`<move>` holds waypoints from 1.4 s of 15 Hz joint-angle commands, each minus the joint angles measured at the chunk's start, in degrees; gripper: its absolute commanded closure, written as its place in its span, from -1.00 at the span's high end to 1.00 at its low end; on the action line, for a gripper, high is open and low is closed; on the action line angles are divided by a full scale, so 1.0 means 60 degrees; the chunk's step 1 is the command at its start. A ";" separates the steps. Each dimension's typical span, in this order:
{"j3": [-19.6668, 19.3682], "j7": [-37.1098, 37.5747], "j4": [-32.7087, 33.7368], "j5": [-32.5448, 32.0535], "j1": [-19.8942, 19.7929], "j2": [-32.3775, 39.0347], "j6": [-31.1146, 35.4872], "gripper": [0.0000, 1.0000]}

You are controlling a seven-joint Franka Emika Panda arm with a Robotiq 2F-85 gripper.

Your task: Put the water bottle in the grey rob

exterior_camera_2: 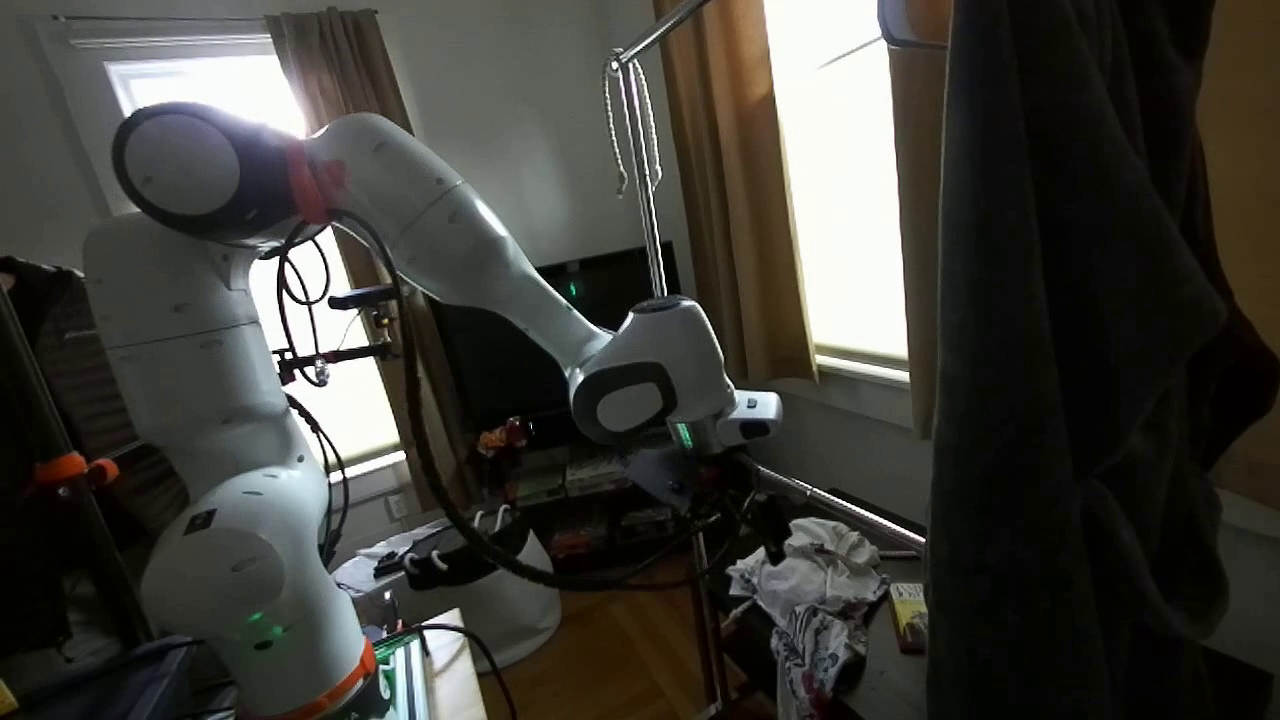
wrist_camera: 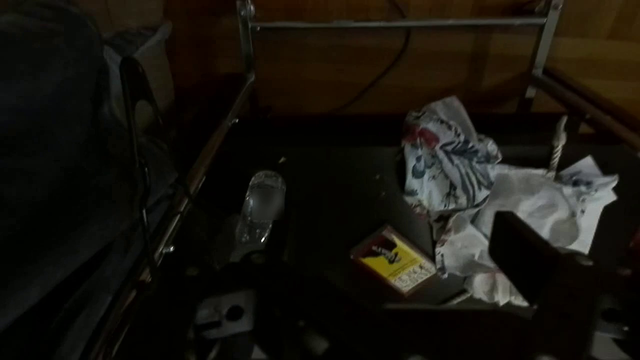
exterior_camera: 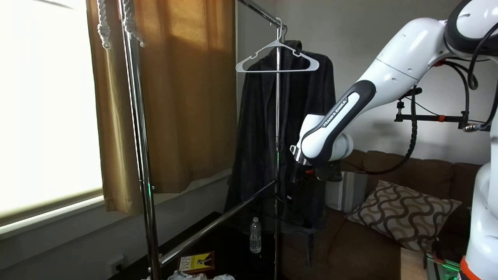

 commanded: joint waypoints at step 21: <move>0.3189 -0.3165 0.3262 0.4349 -0.2459 0.8747 0.4713 1.00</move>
